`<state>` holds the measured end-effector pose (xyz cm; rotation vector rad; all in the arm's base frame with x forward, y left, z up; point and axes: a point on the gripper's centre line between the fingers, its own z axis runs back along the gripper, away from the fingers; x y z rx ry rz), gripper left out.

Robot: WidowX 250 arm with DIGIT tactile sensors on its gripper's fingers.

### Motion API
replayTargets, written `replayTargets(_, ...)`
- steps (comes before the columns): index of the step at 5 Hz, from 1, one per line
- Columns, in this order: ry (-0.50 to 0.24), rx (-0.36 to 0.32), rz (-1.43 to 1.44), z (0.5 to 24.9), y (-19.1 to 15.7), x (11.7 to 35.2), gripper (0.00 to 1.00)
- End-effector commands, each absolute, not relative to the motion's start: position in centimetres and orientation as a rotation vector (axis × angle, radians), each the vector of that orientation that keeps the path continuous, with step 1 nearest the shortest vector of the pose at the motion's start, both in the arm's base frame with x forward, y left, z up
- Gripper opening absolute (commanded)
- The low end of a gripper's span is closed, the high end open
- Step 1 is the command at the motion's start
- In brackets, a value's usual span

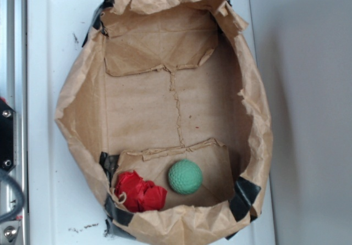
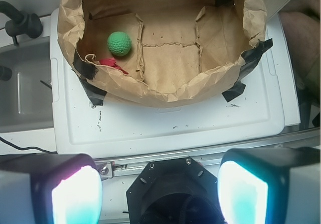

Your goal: Grab the red paper.

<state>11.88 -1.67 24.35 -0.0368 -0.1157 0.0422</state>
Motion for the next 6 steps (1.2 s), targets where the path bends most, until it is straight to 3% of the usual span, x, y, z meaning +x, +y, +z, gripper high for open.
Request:
replayTargets(1, -0.116, -0.037, 0.042, 24.3, -1.7, 11.9, 1.00)
replayTargets(3, -0.132, -0.052, 0.101, 24.2, 0.1, 20.9, 1.00)
replayTargets(4, -0.128, -0.081, 0.081, 22.2, 1.2, 24.1, 1.00)
replayTargets(5, -0.165, 0.007, 0.031, 18.9, 0.8, 25.8, 1.00)
replayTargets(6, -0.120, 0.031, 0.022, 15.5, 0.9, 27.2, 1.00)
